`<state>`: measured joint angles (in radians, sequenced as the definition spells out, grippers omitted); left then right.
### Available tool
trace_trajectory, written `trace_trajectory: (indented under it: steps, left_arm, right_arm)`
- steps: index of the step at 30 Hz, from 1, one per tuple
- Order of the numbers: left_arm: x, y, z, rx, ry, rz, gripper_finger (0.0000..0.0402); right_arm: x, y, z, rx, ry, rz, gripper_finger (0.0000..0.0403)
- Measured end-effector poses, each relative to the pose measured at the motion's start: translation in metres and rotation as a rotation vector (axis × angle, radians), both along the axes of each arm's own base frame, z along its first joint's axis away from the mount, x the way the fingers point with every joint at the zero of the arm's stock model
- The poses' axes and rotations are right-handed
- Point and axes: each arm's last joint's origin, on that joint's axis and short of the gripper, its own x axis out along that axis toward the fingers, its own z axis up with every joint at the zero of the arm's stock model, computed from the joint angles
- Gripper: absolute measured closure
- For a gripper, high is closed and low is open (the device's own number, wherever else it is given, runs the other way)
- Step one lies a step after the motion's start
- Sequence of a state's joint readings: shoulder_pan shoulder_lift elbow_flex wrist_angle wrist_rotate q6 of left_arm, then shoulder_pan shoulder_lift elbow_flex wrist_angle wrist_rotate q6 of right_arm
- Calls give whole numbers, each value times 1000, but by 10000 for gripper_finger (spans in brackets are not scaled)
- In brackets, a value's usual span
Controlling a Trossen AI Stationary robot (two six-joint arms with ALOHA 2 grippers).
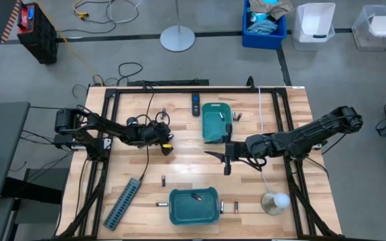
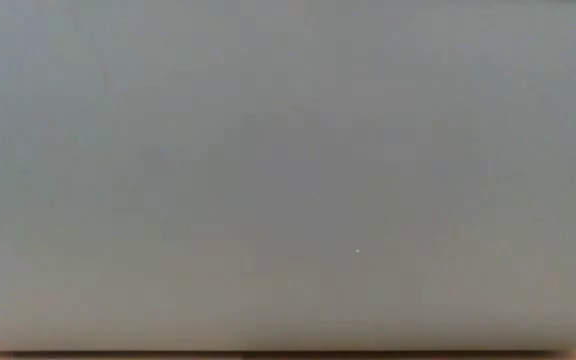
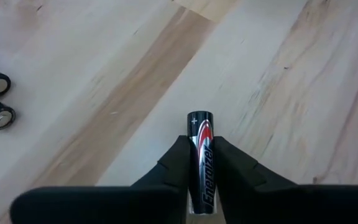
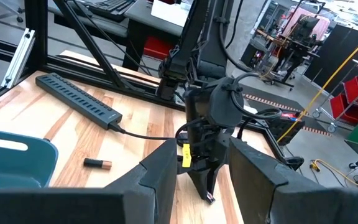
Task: Sort batteries
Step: Put the silver battery into the light blue bin
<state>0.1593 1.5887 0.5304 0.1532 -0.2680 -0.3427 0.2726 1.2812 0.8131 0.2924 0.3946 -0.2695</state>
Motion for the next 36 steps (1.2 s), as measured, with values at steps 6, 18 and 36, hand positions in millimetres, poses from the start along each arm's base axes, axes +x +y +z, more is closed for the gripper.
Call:
trace_trajectory:
  steps: [6,18,36]
  left_arm:
    - [0,-1,-1,10,16,-49,357]
    - [5,-2,9,41,-62,-146,358]
    - [31,0,53,104,-481,-197,360]
  right_arm:
    - [0,0,0,0,0,0,246]
    - [0,0,0,-1,0,0,246]
    - [-2,4,9,-80,-75,-107,246]
